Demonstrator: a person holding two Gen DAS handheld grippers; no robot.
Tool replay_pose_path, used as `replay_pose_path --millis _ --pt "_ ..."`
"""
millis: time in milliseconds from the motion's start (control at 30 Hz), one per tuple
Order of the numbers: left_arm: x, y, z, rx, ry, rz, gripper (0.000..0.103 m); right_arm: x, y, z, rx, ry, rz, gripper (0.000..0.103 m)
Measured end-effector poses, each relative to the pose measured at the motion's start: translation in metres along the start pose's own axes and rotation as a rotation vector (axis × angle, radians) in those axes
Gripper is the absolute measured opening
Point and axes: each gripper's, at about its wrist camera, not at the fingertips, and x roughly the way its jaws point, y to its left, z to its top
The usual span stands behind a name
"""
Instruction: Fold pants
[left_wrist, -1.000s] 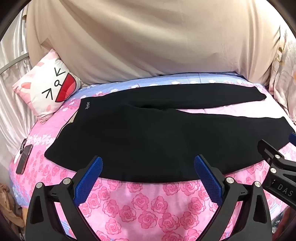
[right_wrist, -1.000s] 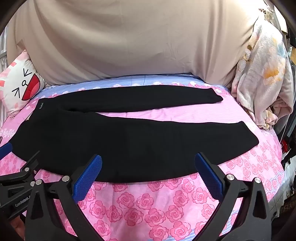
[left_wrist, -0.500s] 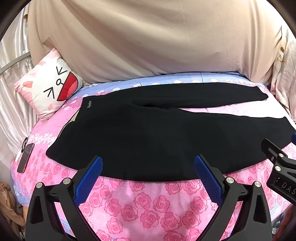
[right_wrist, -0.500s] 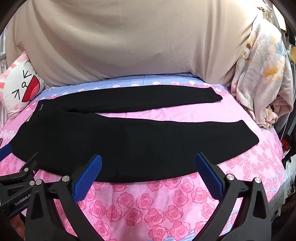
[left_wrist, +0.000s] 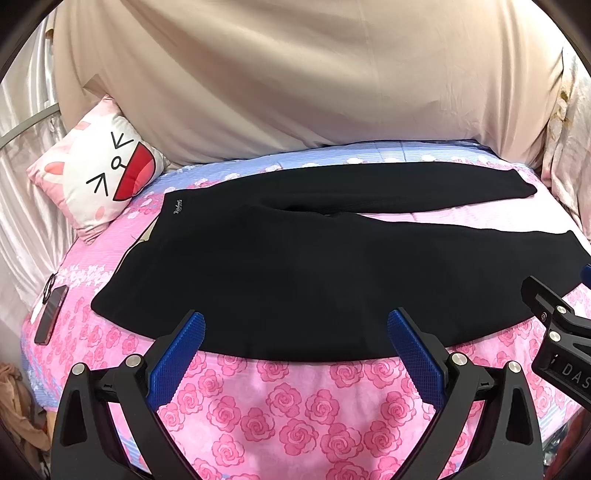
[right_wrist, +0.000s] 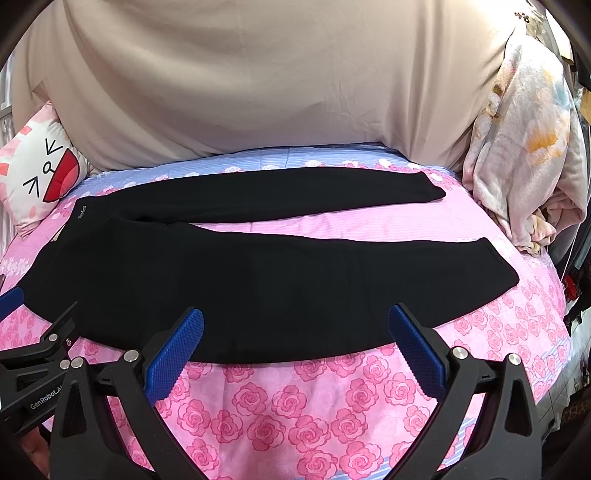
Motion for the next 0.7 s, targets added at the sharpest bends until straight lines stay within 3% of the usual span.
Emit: replay_pose_path --millis 700 --pt "0.0094 -0.0042 0.0031 0.011 0.019 0.000 0.098 0.0086 -0.0026 -0.0024 0.002 0.014 0.001 0.098"
